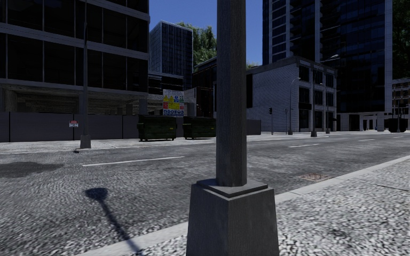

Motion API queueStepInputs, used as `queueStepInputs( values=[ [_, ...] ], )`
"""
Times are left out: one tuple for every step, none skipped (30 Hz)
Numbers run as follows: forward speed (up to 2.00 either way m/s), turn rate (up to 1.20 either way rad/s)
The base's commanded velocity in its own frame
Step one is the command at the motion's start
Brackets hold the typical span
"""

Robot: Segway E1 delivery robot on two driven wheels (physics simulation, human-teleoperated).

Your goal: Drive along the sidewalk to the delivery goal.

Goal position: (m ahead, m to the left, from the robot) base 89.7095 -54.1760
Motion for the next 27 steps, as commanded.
queueStepInputs(
  values=[
    [0.00, 0.00],
    [0.00, 0.00],
    [0.00, 0.00],
    [0.00, 0.00],
    [0.00, 0.00],
    [0.00, 0.00],
    [0.00, 0.00],
    [0.00, 0.00],
    [0.00, 0.00],
    [0.00, 0.00],
    [0.00, 0.00],
    [0.00, 0.00],
    [0.00, 0.00],
    [0.00, 0.00],
    [0.00, 0.00],
    [0.00, 0.00],
    [0.00, 0.00],
    [0.00, 0.00],
    [0.00, 0.00],
    [0.00, 0.00],
    [0.00, 0.00],
    [0.00, 0.00],
    [0.00, 0.00],
    [0.00, 0.00],
    [0.00, 0.00],
    [0.00, 0.00],
    [0.00, 0.00]
  ],
)
